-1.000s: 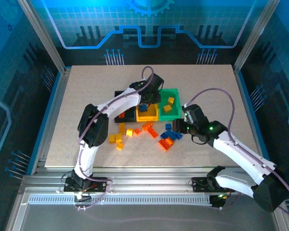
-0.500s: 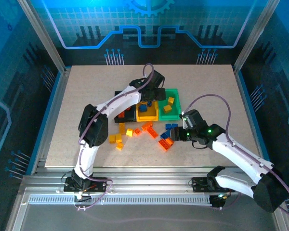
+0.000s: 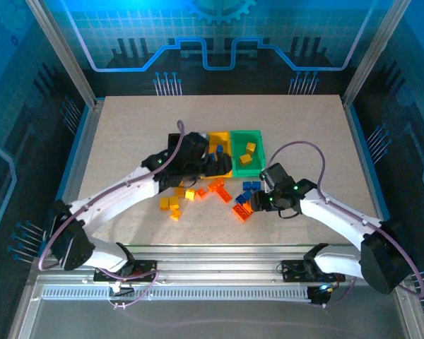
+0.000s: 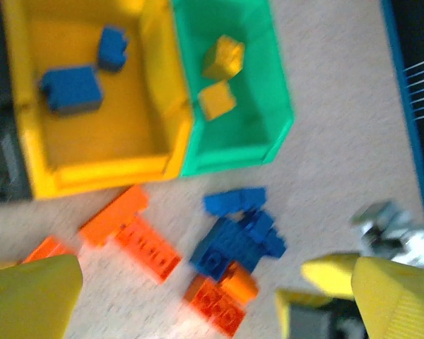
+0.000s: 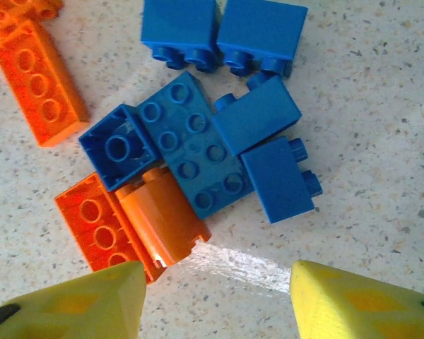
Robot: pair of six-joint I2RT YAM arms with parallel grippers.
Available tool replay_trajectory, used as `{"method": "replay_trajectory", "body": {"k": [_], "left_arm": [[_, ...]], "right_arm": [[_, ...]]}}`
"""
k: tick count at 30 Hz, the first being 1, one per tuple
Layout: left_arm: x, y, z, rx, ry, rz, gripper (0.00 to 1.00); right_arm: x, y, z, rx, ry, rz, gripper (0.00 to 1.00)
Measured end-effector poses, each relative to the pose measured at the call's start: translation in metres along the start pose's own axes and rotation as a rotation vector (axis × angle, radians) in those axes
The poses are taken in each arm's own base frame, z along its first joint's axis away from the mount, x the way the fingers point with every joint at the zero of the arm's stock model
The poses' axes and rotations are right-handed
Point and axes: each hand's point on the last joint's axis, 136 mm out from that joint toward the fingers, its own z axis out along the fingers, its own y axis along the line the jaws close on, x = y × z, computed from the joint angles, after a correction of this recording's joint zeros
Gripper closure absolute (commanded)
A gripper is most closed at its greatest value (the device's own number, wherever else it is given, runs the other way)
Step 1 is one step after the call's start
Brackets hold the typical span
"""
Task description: Sort the legos into containers by color
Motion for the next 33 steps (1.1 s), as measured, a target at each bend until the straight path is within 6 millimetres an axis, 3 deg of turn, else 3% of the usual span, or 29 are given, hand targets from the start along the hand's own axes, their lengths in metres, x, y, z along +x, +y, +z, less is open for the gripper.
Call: {"method": "replay_trajectory", "body": {"k": [5, 8, 16, 25, 33], "left_arm": [[0.055, 0.059, -0.001, -0.097, 0.085, -0.058, 0.01], [0.067, 0.073, -0.01, -0.118, 0.088, -0.075, 0.01], [0.061, 0.082, -0.034, -0.111, 0.013, -0.105, 0.01], [0.065, 0.097, -0.033, -0.158, 0.016, -0.126, 0.01], [0.056, 0.104, -0.05, -0.162, -0.03, -0.145, 0.01]], "right_arm": [[-0.014, -0.013, 0.013, 0.054, 0.02, 0.03, 0.48], [-0.02, -0.014, 0.025, 0.074, 0.037, 0.027, 0.51], [-0.022, -0.022, 0.038, 0.124, 0.061, 0.026, 0.61], [-0.019, -0.029, 0.042, 0.143, 0.072, 0.043, 0.56], [-0.017, -0.041, 0.046, 0.192, 0.08, 0.076, 0.71]]}}
